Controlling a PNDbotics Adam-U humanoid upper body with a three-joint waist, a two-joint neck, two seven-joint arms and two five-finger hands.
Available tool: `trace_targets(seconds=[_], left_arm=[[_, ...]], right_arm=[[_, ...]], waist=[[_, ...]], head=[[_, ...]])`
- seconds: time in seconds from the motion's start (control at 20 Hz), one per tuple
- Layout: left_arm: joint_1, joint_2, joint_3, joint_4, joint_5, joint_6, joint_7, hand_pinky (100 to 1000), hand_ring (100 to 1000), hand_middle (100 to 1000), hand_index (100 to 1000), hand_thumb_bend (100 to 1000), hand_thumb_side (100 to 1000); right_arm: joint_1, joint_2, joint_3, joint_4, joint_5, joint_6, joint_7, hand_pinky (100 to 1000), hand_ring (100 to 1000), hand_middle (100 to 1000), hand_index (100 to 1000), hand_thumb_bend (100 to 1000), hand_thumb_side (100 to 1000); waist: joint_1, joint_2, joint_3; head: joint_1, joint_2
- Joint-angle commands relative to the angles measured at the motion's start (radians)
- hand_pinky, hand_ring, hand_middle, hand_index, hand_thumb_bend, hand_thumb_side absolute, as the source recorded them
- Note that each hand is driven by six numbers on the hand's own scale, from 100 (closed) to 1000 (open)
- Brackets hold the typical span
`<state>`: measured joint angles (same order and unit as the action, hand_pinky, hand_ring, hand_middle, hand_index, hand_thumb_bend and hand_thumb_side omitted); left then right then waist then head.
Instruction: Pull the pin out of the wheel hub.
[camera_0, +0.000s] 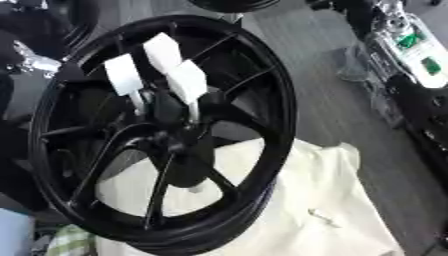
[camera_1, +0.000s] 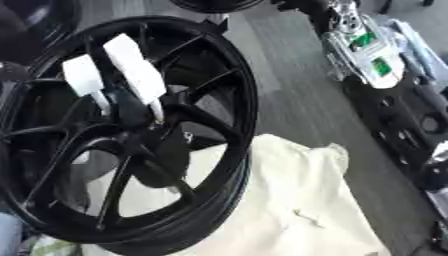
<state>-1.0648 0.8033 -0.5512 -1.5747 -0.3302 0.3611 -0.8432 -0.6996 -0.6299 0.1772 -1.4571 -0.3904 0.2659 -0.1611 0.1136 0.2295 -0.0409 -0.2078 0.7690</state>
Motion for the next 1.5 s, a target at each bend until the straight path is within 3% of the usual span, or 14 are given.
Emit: trace_targets(seconds=[0.05, 0.4, 1.15, 1.5], left_arm=[[-0.034, -0.010, 0.002, 0.028, -0.023, 0.011, -0.026, 900, 839, 790, 841, 624, 566], [-0.061, -0.064, -0.010, 0.091, -0.054, 0.001, -0.026, 899, 839, 788, 839, 629, 561], [-0.078, -0.121, -0.023, 0.168, -0.140, -0.013, -0.013, 899, 838, 783, 824, 642, 548], [-0.087, -0.141, -0.037, 0.159, -0.135, -0.019, -0.020, 882, 804, 740, 790, 619, 519]], right_arm=[[-0.011, -0.025, -0.006, -0.005, 0.003, -0.001, -0.001, 727, 634, 676, 768, 450, 450], [-0.012, -0.022, -0.007, -0.004, 0.002, -0.001, 0.000, 727, 634, 675, 768, 451, 450], [-0.011, -0.015, -0.006, -0.001, 0.001, -0.002, 0.003, 727, 634, 675, 768, 450, 450], [-0.010, -0.012, -0.005, 0.002, 0.002, -0.003, 0.006, 727, 634, 676, 768, 448, 450]], waist=[[-0.004, -0.024, -0.001], [-0.004, -0.023, -0.006], [-0.004, -0.022, -0.011], [-0.002, -0.021, -0.011]], head=[[-0.014, 0.001], [-0.038, 0.001], [-0.026, 0.001], [-0.019, 0.001]])
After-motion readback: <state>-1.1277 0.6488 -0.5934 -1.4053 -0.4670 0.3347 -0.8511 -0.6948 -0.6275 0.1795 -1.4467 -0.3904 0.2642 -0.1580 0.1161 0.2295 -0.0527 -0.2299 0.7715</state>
